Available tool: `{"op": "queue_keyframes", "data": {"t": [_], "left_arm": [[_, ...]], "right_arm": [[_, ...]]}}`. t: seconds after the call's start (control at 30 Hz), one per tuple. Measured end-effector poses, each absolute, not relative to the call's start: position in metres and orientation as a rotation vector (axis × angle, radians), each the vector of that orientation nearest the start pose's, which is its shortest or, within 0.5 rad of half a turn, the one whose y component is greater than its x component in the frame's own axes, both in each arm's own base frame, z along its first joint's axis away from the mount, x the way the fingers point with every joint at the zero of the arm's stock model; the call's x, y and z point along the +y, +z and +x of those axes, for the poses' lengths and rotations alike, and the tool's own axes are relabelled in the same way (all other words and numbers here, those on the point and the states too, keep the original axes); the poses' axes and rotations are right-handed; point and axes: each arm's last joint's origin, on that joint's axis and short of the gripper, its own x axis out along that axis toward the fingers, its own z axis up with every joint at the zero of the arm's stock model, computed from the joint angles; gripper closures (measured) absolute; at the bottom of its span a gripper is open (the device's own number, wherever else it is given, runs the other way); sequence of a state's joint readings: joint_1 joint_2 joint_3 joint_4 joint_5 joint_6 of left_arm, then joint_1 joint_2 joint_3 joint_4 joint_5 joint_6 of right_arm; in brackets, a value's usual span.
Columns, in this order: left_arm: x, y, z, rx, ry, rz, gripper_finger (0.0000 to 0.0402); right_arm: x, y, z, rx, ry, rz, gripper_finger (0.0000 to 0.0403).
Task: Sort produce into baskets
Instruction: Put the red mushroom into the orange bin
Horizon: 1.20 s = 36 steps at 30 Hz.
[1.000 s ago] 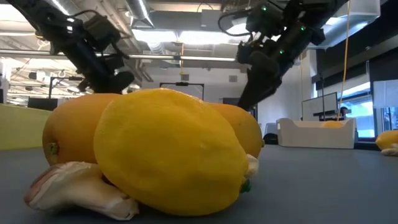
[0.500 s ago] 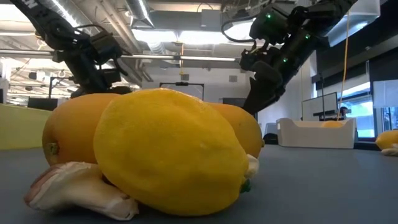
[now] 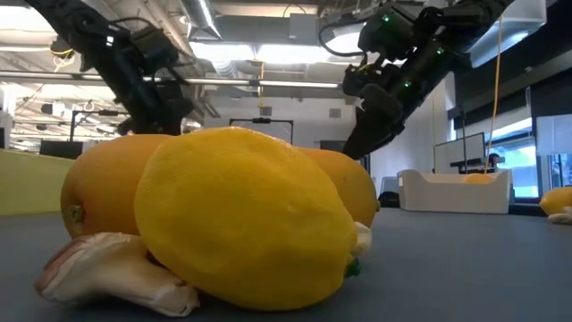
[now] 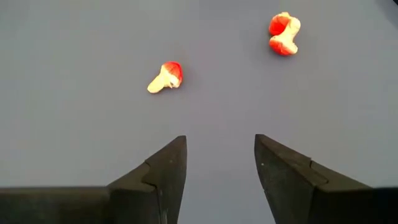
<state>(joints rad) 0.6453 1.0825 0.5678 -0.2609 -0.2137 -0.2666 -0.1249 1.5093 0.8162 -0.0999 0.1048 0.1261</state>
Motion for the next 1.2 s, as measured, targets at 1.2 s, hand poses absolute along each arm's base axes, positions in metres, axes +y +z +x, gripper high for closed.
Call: {"op": "queue_keyframes", "data": {"t": [1.2], "left_arm": [[0.055,0.118,0.297,0.488,0.233,-0.231,0.0219]], "right_arm": [[-0.040,0.191,0.299,0.733,-0.256,0.131,0.0214]]}}
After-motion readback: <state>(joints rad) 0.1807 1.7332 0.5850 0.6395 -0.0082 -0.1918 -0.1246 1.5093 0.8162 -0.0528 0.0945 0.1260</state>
